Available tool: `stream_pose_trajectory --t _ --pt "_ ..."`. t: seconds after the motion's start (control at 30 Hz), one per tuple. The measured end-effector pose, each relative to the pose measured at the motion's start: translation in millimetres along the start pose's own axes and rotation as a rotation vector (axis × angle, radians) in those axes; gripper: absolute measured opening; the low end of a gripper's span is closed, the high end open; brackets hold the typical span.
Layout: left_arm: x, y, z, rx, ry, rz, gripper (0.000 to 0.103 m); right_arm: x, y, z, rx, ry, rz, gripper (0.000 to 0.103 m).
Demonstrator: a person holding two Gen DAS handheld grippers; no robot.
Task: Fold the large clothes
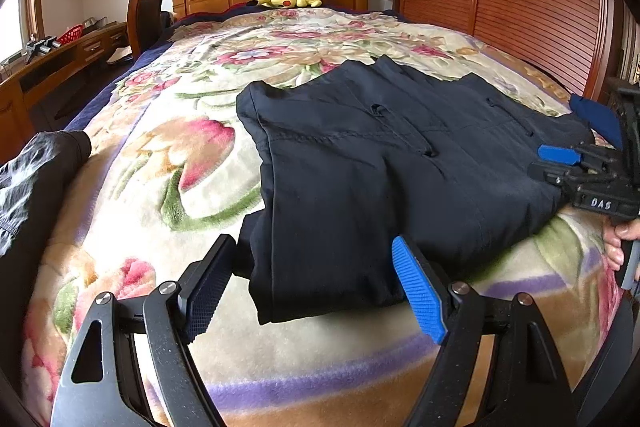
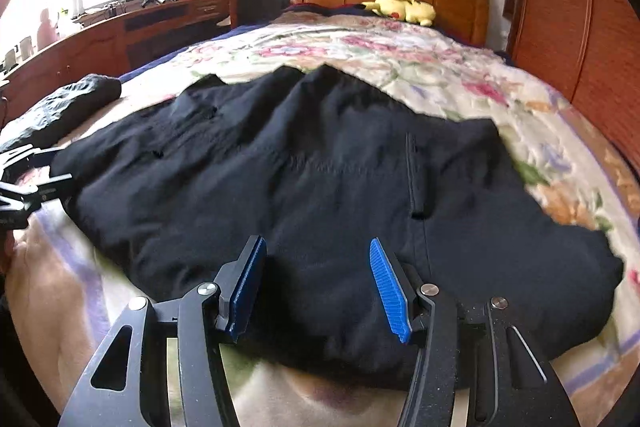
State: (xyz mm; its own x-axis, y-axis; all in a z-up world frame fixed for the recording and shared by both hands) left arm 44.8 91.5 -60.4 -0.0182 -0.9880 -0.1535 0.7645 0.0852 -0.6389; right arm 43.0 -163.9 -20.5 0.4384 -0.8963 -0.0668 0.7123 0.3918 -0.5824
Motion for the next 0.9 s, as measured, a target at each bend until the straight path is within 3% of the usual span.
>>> stream_pose_trajectory --t 0.43,0.6,0.9 --pt "-3.0 -7.6 -5.6 0.013 -0.009 -0.017 0.080 -0.9 0.0 -5.5 0.020 -0.008 -0.016 0.056" --pt "-11.2 -9.1 -13.1 0.009 -0.041 -0.023 0.063 -2.6 6.5 -6.0 0.011 -0.015 -0.046 0.057" --pt "-16.8 -4.9 -19.6 -0.044 -0.153 -0.030 0.057 2.0 8.9 -3.5 0.001 -0.010 -0.029 0.057"
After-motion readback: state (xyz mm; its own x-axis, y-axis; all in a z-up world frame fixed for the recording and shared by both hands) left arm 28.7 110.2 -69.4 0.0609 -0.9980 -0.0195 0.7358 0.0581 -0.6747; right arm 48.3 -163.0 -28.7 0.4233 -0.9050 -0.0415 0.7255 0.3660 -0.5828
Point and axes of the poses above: each gripper's, at about its wrist camera, not at the fingertips, and y roughly the way its jaws point, x to its right, z to its top, the point moved 3 cm from there along y, roughly the way its jaws point, and after that the axes turned 14 degrees about z, right-handed, at the moved point
